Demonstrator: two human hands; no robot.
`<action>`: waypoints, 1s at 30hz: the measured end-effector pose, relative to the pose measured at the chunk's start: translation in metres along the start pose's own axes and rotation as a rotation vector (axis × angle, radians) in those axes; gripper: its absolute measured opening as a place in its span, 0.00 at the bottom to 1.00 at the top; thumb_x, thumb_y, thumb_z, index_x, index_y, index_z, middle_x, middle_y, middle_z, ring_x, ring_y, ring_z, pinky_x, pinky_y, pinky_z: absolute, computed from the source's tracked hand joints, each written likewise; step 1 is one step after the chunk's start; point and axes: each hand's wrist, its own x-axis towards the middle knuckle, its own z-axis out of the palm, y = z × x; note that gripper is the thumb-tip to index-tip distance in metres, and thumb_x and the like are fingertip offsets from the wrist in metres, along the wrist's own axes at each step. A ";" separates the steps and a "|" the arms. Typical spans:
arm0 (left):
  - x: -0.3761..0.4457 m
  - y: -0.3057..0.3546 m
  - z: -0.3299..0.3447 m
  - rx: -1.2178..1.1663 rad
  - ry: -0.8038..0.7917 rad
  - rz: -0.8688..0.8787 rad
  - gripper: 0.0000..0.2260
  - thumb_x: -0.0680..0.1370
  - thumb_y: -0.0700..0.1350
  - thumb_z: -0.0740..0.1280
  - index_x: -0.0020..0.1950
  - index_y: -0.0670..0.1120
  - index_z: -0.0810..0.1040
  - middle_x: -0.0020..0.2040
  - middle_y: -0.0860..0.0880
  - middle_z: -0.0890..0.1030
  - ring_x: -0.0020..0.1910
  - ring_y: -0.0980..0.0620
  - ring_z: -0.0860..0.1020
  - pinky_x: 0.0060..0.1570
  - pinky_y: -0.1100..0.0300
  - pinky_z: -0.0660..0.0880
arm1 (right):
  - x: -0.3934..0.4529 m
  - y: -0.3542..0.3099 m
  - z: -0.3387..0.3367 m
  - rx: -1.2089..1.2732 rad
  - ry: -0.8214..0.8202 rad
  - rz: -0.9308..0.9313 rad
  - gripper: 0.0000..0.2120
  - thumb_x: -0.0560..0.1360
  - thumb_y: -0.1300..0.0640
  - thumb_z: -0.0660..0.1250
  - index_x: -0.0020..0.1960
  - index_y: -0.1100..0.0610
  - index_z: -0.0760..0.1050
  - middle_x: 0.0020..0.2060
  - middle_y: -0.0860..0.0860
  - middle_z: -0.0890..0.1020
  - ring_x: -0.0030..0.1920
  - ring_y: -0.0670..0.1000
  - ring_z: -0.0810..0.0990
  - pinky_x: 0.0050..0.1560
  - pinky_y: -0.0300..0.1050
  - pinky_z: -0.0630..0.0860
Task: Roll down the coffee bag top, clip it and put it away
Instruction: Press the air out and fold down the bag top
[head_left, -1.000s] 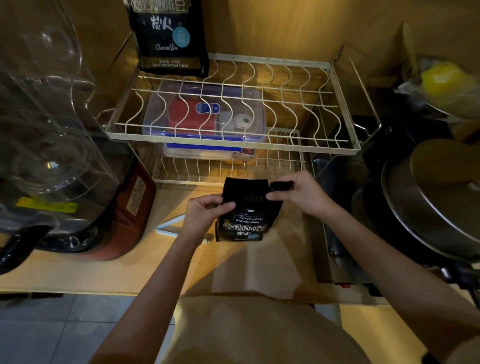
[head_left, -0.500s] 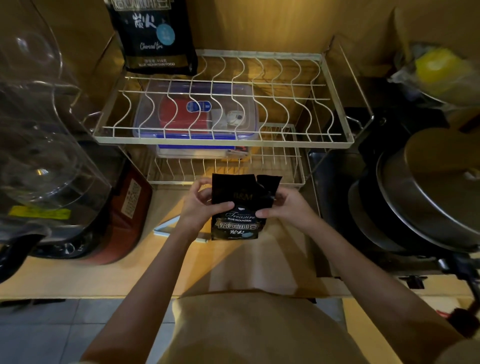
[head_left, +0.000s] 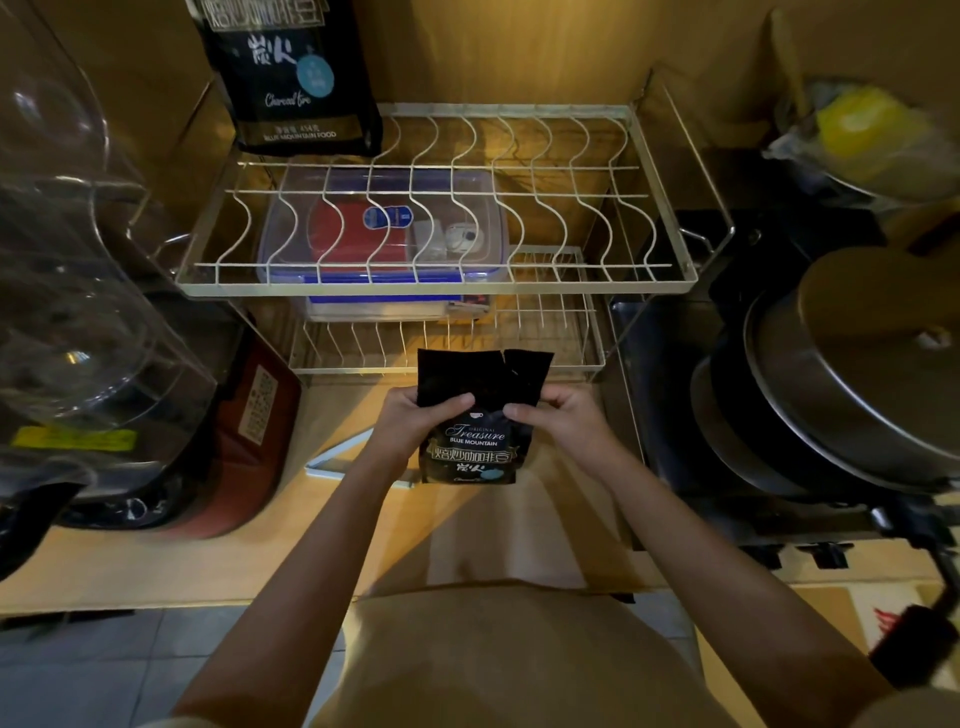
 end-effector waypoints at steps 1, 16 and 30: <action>0.001 0.001 -0.001 -0.021 0.000 -0.001 0.04 0.69 0.40 0.71 0.41 0.48 0.81 0.34 0.55 0.86 0.37 0.57 0.83 0.33 0.68 0.78 | 0.000 0.000 0.000 0.022 0.004 0.019 0.11 0.67 0.66 0.73 0.39 0.50 0.81 0.34 0.41 0.84 0.36 0.37 0.82 0.35 0.28 0.77; -0.010 -0.003 -0.002 -0.134 0.201 0.010 0.03 0.73 0.43 0.67 0.42 0.45 0.81 0.32 0.53 0.85 0.35 0.58 0.82 0.31 0.71 0.75 | -0.006 -0.002 0.017 0.268 0.116 0.136 0.09 0.74 0.56 0.67 0.36 0.51 0.82 0.30 0.39 0.85 0.33 0.35 0.82 0.30 0.23 0.72; -0.008 -0.004 -0.007 0.072 0.237 0.180 0.09 0.71 0.40 0.69 0.46 0.54 0.80 0.42 0.52 0.82 0.40 0.62 0.81 0.37 0.69 0.78 | -0.010 -0.005 0.029 0.211 0.216 -0.141 0.09 0.75 0.64 0.64 0.52 0.54 0.78 0.40 0.45 0.83 0.39 0.37 0.82 0.36 0.28 0.77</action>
